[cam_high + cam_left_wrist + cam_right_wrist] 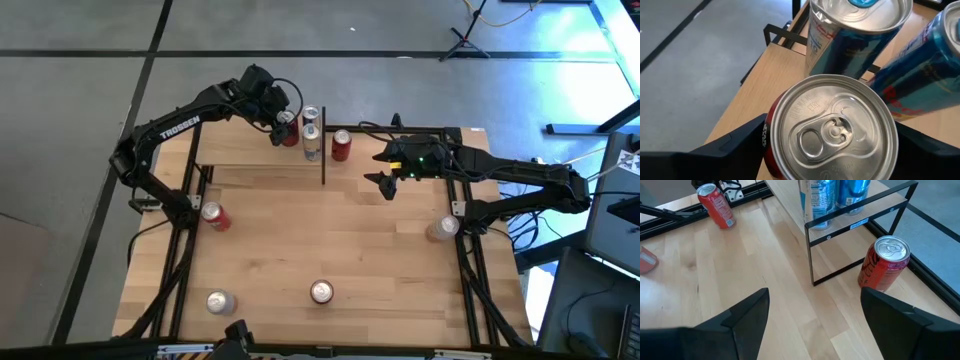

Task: Place canned beverage on shelf
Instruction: Put the bottom red/black soda can on the shelf, then put the red/black soda can on the shelf aligned with the other red/black soda can

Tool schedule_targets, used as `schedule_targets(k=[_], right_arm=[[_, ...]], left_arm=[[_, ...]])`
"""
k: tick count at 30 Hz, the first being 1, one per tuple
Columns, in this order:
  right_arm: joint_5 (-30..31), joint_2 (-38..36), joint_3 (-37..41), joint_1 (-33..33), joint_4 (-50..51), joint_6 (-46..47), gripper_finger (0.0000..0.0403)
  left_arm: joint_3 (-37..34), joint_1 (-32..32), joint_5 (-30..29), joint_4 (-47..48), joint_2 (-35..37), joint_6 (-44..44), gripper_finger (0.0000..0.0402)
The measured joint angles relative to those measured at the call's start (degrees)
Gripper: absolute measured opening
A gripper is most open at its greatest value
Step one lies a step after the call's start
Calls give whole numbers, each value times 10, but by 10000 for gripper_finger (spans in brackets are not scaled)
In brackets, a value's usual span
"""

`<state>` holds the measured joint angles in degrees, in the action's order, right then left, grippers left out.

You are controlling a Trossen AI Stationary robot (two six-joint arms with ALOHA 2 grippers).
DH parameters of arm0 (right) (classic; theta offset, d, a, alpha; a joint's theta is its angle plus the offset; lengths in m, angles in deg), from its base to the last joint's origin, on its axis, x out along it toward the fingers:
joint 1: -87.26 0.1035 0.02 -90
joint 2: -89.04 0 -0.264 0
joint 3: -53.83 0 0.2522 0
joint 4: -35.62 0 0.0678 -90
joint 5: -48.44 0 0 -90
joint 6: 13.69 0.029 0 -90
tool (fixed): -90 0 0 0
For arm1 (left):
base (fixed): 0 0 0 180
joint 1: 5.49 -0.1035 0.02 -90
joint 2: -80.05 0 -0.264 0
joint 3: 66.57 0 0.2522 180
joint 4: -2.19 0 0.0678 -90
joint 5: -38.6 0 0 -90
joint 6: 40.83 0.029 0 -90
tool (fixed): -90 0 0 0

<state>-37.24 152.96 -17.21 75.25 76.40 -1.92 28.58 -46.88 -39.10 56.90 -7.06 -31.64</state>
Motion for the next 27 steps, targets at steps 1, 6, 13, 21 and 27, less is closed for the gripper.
schedule_targets(k=[1,6,13,21,27], right_arm=[[0,0,0,0,0,0,301],[-3,0,0,0,0,0,301],[-3,0,0,0,0,0,301],[22,9,0,0,-10,-11,301],[15,62,0,-14,-40,-51,301]], left_arm=[[0,2,-1,0,0,-1,319],[0,10,-6,-2,1,-1,335],[13,18,-40,4,17,0,342],[70,31,-42,33,66,-53,342],[-9,86,-58,18,156,-114,342]])
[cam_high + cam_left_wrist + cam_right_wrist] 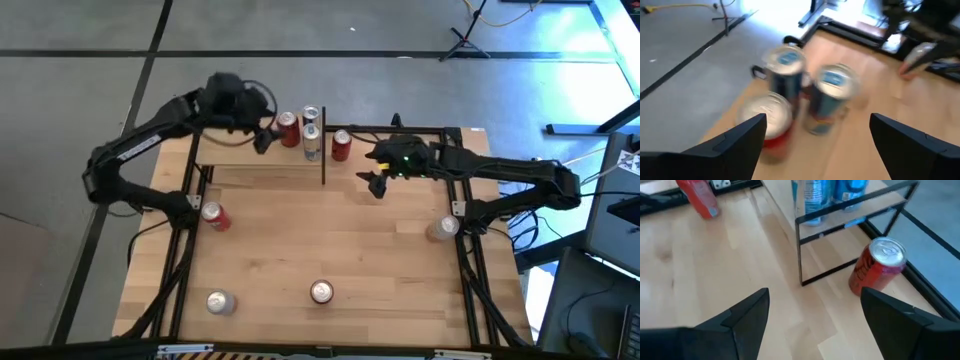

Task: Place canned beverage on shelf
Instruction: Put the red/black soda can on the shelf aligned with the other red/black soda can

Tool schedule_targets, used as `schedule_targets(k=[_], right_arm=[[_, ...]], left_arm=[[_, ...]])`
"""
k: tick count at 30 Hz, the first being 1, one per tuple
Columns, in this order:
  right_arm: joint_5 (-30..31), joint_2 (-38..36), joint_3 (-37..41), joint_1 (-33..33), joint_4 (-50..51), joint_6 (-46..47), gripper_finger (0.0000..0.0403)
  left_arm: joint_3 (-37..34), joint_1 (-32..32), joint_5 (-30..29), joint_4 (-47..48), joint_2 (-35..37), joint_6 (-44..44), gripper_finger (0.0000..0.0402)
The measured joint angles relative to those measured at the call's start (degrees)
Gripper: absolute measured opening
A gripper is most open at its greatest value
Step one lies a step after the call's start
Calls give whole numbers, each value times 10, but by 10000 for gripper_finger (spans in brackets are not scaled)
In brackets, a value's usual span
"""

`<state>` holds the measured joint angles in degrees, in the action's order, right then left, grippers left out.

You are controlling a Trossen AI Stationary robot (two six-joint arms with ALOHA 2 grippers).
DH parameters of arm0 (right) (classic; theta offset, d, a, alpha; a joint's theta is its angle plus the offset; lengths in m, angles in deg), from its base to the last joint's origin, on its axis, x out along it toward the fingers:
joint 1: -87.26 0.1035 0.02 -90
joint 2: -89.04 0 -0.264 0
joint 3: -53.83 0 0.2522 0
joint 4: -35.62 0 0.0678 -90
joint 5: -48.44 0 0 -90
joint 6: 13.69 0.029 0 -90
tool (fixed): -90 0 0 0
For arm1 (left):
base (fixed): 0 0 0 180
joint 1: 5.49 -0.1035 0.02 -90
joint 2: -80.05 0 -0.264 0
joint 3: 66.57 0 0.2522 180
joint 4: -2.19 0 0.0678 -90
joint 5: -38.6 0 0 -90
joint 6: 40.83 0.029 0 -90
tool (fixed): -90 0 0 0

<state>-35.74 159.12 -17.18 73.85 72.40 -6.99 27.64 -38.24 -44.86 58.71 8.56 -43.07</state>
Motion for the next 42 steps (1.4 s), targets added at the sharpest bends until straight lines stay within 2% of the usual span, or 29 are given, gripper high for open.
schedule_targets(k=[5,9,19,23,33,42], right_arm=[[-12,54,0,-56,-54,-28,301],[-38,101,0,-108,-121,-49,301],[-84,208,0,-175,-291,-62,301],[-75,244,0,-182,-336,-59,301],[-52,293,-2,-189,-356,-65,301],[-70,299,-2,-189,-368,-67,301]], left_arm=[[-91,44,-27,-45,66,-50,342],[-133,59,-49,-84,100,-52,342],[-131,58,-54,-102,112,-33,342],[-131,58,-45,-102,111,-9,342],[-131,57,-41,-103,111,14,342],[-131,58,-41,-103,111,14,342]])
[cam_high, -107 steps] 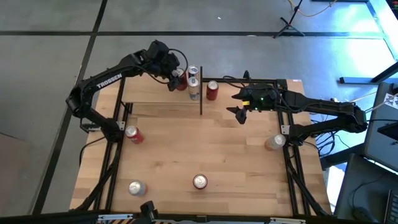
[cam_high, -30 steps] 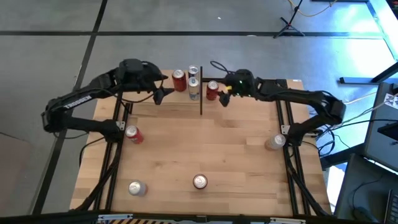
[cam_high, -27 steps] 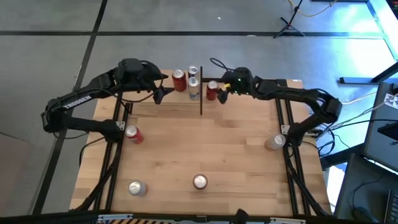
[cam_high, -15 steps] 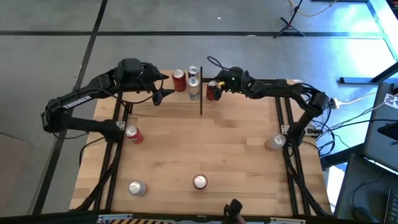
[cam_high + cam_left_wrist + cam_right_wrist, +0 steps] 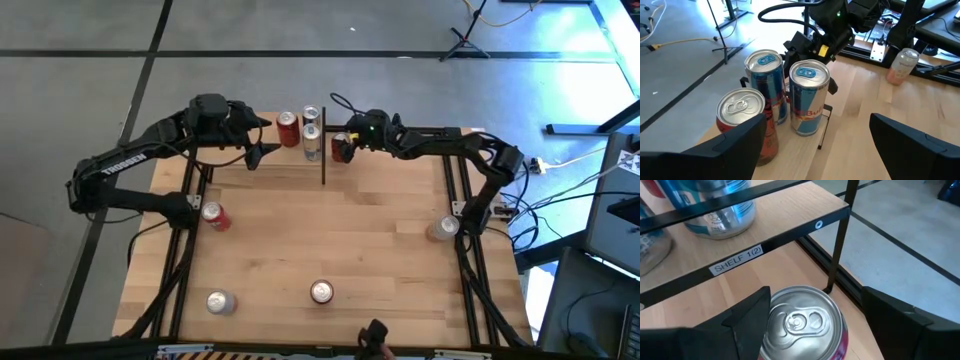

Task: Place canned beverage on shelf
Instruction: Put the red/black soda can on the shelf aligned with the other red/black soda can

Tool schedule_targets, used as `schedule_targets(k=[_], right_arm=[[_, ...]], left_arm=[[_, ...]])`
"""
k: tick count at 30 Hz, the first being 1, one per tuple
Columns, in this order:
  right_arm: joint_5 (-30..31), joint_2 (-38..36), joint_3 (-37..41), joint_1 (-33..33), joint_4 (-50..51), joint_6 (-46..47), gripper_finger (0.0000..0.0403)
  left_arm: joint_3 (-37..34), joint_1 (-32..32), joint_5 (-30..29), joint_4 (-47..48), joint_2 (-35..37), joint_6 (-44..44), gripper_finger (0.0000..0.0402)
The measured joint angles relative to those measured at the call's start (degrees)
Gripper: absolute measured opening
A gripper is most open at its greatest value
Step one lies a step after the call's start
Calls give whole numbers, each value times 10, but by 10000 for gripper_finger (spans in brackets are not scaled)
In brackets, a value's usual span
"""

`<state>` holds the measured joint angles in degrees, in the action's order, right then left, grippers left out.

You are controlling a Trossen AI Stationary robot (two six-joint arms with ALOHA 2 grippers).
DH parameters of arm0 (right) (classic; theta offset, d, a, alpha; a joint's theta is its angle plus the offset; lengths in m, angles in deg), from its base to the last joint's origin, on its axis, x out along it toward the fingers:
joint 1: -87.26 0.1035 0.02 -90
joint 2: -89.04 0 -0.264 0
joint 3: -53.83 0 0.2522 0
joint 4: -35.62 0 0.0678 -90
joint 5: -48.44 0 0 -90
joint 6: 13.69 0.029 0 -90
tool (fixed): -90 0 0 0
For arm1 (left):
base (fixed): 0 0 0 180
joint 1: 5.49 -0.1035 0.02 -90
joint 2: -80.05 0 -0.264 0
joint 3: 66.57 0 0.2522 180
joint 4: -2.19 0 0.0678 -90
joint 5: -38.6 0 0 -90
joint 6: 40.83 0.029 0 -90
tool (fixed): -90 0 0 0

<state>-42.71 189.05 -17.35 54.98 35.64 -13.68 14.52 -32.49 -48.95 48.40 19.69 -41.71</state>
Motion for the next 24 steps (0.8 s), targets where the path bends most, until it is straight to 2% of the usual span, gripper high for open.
schedule_targets(k=[6,15,18,22,24], right_arm=[[8,-5,-4,0,8,-1,301],[5,-5,-51,0,80,-1,303],[6,-5,-67,0,103,-4,325],[4,-5,-70,5,120,-1,380],[1,-5,-70,8,126,2,394]], left_arm=[[0,0,0,-2,0,0,342],[0,0,0,-4,0,0,342],[0,0,0,-4,0,0,342],[0,0,0,-4,0,0,342],[0,0,0,-4,0,0,342]])
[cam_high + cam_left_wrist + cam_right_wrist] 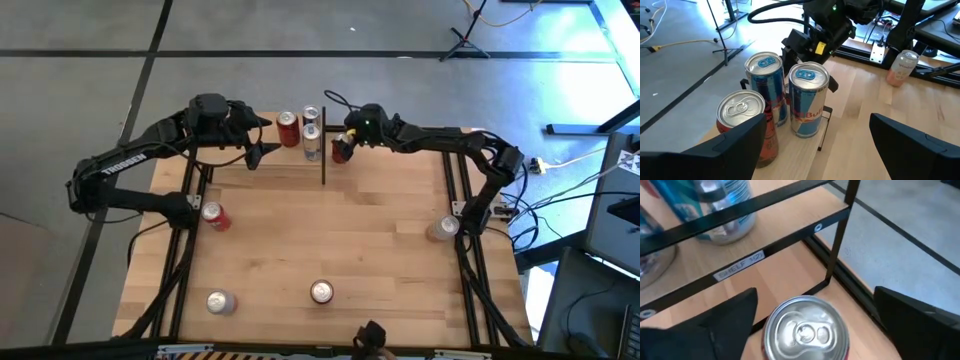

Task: Place canned beverage on shelf
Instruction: Put the red/black soda can on the shelf aligned with the other red/black soda can

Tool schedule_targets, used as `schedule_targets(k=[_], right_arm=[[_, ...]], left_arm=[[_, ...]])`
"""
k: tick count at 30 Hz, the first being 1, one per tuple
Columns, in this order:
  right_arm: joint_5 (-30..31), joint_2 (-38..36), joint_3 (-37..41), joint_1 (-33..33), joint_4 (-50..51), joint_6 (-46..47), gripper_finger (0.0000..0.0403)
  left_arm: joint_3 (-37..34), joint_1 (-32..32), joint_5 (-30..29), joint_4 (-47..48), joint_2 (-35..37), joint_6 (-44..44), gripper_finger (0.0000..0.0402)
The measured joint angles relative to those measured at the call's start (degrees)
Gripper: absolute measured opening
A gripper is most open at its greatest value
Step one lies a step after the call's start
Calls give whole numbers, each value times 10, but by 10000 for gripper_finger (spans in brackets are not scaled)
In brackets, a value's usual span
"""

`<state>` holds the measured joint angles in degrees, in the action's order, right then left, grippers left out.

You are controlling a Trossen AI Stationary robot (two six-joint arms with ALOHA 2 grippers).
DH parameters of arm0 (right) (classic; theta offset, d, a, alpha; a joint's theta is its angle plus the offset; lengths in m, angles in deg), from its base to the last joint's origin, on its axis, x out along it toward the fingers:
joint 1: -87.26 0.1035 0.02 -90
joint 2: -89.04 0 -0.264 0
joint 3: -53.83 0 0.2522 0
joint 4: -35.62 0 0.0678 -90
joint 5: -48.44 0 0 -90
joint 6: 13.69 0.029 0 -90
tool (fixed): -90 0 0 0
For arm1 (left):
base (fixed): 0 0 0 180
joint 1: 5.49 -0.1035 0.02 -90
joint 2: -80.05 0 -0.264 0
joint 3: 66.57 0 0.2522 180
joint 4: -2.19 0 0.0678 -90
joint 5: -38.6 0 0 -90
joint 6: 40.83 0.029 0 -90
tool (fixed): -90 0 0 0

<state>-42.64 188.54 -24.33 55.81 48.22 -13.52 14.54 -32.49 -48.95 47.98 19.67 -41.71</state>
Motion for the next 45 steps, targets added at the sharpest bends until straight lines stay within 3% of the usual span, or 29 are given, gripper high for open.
schedule_targets(k=[4,9,18,29,35,40,45], right_arm=[[2,0,0,13,31,9,372],[58,1,0,28,26,-2,349],[84,27,4,25,9,1,342],[60,53,5,25,10,36,339],[55,54,4,25,14,39,275],[45,25,6,26,63,39,275],[-3,-47,5,26,124,39,276]], left_arm=[[0,0,0,0,0,0,342],[0,0,0,0,0,-3,342],[0,0,4,1,0,-4,342],[0,0,4,0,0,-4,342],[0,0,-9,0,0,-38,342],[0,0,-11,1,0,-57,342],[0,18,0,4,0,-75,342]])
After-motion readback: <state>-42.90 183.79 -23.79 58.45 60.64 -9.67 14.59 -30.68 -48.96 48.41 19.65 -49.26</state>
